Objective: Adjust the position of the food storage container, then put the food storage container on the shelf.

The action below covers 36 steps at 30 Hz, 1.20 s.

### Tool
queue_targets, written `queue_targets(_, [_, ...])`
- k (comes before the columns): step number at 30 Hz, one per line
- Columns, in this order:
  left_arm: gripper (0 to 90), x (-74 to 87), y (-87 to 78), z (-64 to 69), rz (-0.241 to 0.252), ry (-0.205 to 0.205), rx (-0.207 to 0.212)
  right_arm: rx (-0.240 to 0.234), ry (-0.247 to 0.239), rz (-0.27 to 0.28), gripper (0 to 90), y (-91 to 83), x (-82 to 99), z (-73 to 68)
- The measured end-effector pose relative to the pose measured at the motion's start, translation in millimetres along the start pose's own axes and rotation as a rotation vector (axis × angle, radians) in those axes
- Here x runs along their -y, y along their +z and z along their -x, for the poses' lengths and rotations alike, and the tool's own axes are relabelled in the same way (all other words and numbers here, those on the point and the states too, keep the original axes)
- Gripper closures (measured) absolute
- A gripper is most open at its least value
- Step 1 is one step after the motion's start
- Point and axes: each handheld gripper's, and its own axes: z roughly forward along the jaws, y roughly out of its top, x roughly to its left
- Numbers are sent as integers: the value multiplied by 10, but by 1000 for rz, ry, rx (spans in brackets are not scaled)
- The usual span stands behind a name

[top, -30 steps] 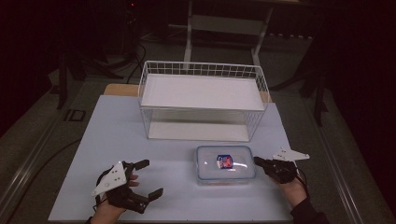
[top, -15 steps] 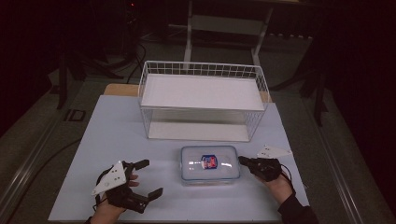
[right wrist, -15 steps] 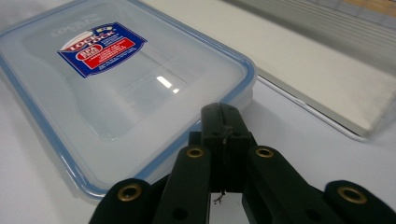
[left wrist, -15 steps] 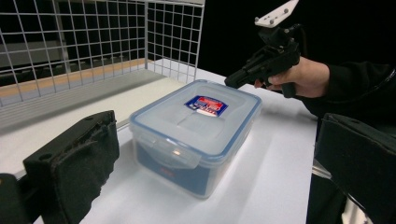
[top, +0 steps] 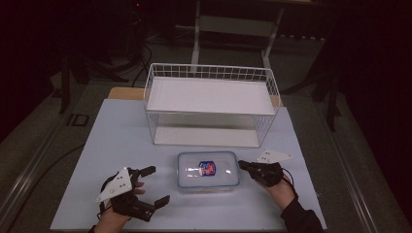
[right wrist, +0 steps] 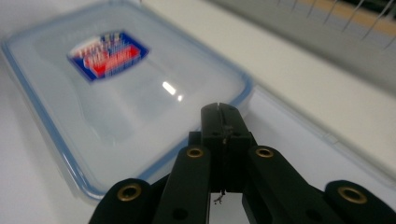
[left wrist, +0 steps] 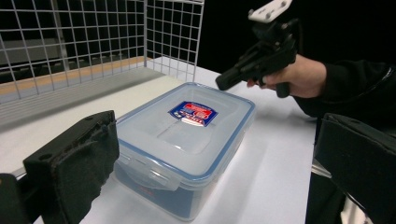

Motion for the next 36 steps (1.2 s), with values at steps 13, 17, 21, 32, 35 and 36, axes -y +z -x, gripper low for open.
queue_targets(13, [0, -233, 42, -12, -35, -28, -52, -31, -11, 219, 100, -473, -148, -172])
queue_targets(17, [0, -348, 92, -55, -67, -17, -52, 18, -71, 269, 106, -608, -194, -220])
queue_targets(21, [0, -411, 180, -119, -87, -47, -47, 77, -91, 281, 141, -710, -247, -252])
queue_targets(32, [0, -326, 480, -401, -223, -244, -66, 67, -32, 264, 166, -741, -265, -246])
queue_targets(35, [0, -290, 595, -491, -261, -339, -45, 57, -6, 243, 112, -705, -237, -245])
queue_targets(36, [0, -274, 630, -522, -280, -367, -45, 57, -6, 243, 112, -705, -237, -245])
